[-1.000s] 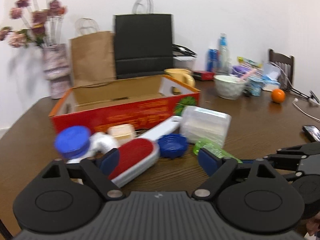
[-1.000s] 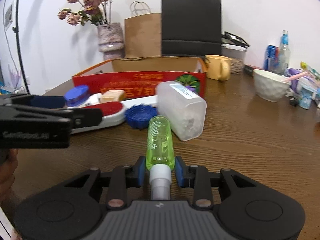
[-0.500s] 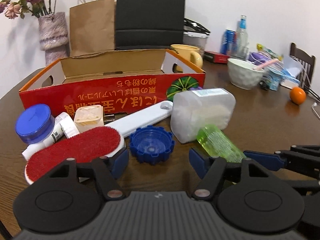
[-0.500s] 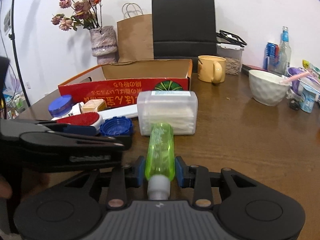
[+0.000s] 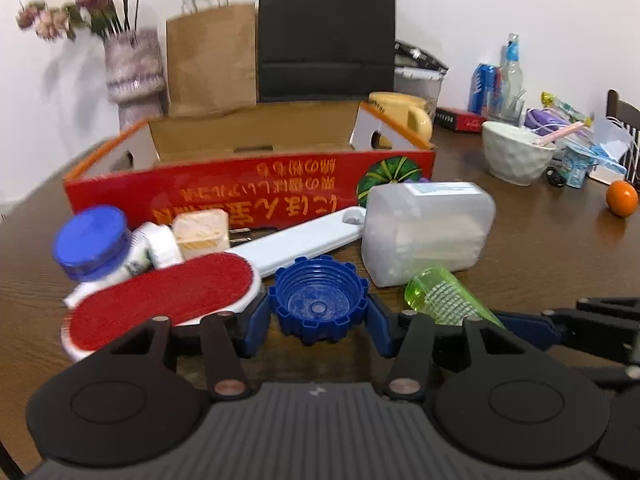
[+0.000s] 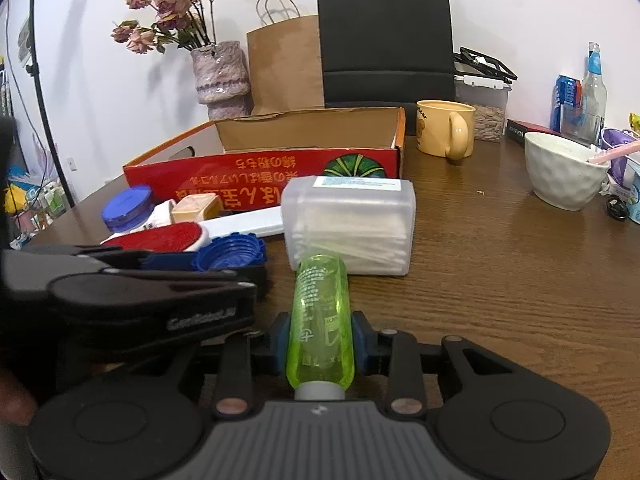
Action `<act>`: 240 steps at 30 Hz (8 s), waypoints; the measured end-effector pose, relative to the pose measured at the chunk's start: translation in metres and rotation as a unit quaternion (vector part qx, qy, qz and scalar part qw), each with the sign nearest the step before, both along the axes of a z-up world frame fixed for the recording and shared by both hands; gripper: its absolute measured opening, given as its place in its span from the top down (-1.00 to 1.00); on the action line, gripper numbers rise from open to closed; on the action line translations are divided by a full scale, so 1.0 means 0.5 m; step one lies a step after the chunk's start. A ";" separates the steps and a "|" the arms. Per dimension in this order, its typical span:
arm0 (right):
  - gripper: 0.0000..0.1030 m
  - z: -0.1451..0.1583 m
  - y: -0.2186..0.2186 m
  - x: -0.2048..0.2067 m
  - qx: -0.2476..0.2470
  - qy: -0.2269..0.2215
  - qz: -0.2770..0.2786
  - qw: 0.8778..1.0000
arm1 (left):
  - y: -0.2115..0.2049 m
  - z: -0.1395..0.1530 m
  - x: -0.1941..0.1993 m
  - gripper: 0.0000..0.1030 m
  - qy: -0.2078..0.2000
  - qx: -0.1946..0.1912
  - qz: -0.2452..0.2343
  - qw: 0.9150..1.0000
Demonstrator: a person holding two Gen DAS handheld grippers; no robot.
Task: Organize rigid objects
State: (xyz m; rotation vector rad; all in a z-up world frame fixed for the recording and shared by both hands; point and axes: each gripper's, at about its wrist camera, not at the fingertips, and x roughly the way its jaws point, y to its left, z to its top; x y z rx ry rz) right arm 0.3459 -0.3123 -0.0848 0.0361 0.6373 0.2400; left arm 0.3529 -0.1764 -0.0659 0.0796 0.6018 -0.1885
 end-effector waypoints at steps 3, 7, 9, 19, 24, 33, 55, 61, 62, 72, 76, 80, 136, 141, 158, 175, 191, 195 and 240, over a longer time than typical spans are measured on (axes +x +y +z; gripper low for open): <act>0.40 0.008 0.008 -0.036 0.000 -0.014 0.003 1.000 | 0.020 0.025 -0.061 -0.02 -0.029 -0.003 -0.001 1.000; 0.41 0.022 0.031 -0.096 -0.003 -0.038 0.006 0.999 | 0.078 0.055 -0.145 -0.02 -0.048 -0.016 0.019 0.999; 0.41 0.033 0.046 -0.130 0.000 -0.054 0.006 0.998 | 0.107 0.070 -0.183 -0.01 -0.062 -0.012 0.036 0.997; 0.41 0.127 0.113 -0.279 0.047 -0.157 0.000 0.987 | 0.232 0.138 -0.356 -0.01 -0.153 0.010 0.122 0.981; 0.41 0.146 0.141 -0.316 0.046 -0.185 0.006 0.982 | 0.264 0.153 -0.386 -0.02 -0.163 -0.005 0.134 0.977; 0.41 0.167 0.146 -0.289 0.034 -0.184 0.007 0.982 | 0.278 0.168 -0.353 -0.02 -0.180 -0.024 0.118 0.976; 0.40 0.184 0.046 0.574 -0.061 0.056 -0.042 0.996 | 0.269 0.190 0.504 -0.02 0.024 -0.001 0.062 0.998; 0.37 0.103 0.075 0.664 -0.151 0.065 -0.057 0.985 | 0.270 0.092 0.607 -0.10 0.073 0.051 0.080 0.993; 0.16 0.097 0.081 0.666 -0.166 0.062 -0.056 0.983 | 0.272 0.082 0.610 -0.15 0.072 0.052 0.074 0.993; -0.22 0.139 0.085 0.627 -0.183 0.028 -0.048 0.982 | 0.265 0.139 0.565 -0.69 0.039 0.048 0.065 0.996; -0.36 0.195 0.081 0.545 -0.170 -0.004 -0.037 0.985 | 0.278 0.194 0.506 -0.75 0.033 0.037 0.063 0.997; -0.59 0.250 0.081 0.442 -0.166 -0.052 -0.017 0.985 | 0.285 0.244 0.410 -0.89 0.006 0.030 0.058 0.998; 0.02 0.123 -0.114 0.019 0.116 -0.092 -0.072 0.986 | 0.065 0.154 -0.072 -0.38 -0.076 -0.082 0.041 0.993; 0.24 0.090 -0.107 0.130 0.089 -0.057 -0.081 0.991 | -0.010 0.125 0.054 -0.04 0.002 -0.141 0.023 0.990; 0.64 0.040 -0.113 -0.007 0.177 -0.051 -0.030 0.982 | 0.033 0.075 -0.039 0.47 0.042 -0.230 -0.023 0.972; 0.39 0.003 -0.068 -0.094 0.207 0.006 0.029 0.978 | 0.109 0.047 -0.145 0.06 0.050 -0.196 -0.029 0.979; 0.51 0.113 -0.038 -0.071 0.200 -0.070 0.012 0.977 | 0.134 0.128 -0.129 0.33 -0.031 -0.239 -0.040 0.970; 0.52 0.198 -0.026 0.032 0.217 -0.088 0.024 0.972 | 0.167 0.213 -0.024 0.35 -0.063 -0.227 -0.047 0.971; -0.54 0.308 0.005 0.328 0.049 -0.004 -0.048 0.998 | 0.341 0.310 0.278 -0.31 0.017 -0.006 0.061 0.998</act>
